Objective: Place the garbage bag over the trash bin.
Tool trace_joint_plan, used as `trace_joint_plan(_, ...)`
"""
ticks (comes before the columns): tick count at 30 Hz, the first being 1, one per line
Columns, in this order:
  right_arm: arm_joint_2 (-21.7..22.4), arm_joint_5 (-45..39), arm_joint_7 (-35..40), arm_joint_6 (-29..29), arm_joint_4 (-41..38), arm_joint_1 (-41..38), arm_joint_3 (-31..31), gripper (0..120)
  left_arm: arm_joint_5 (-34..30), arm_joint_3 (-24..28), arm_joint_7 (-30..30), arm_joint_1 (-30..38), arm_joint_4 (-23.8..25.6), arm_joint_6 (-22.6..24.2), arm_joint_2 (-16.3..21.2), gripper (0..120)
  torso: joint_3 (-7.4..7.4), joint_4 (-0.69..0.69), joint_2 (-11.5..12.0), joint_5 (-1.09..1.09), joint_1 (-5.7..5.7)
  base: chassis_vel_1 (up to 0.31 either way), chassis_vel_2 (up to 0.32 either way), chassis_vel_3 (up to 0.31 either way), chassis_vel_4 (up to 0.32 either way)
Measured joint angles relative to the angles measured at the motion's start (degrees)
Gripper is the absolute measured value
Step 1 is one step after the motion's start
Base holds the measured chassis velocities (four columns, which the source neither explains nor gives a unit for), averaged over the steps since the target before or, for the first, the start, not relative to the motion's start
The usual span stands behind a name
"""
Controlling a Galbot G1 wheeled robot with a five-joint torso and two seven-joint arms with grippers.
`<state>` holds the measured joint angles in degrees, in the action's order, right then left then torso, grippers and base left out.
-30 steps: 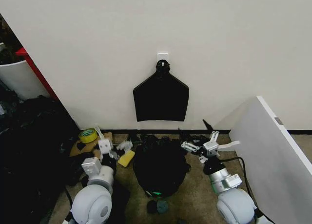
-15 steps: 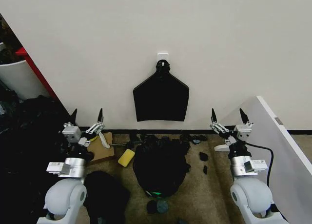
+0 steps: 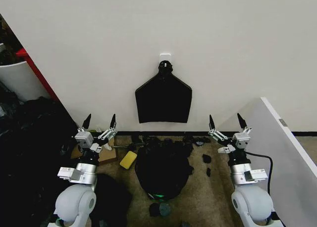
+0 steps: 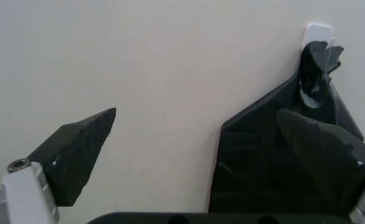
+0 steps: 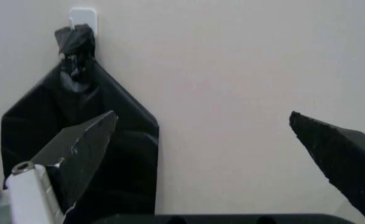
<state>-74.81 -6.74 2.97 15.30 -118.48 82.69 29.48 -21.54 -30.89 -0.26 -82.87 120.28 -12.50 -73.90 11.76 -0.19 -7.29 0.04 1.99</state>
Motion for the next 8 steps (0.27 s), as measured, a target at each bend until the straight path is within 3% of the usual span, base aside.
trace_joint_plan(8, -0.02, 0.82, 0.73, -1.18, 0.1, 0.0, -0.09, 100, 1.6, 0.32, -1.64, -0.73, -0.94, 0.52, 0.03, 100, 0.0, 0.0, 0.0, 0.0, 0.0, 0.0, 0.0, 0.0, 0.0)
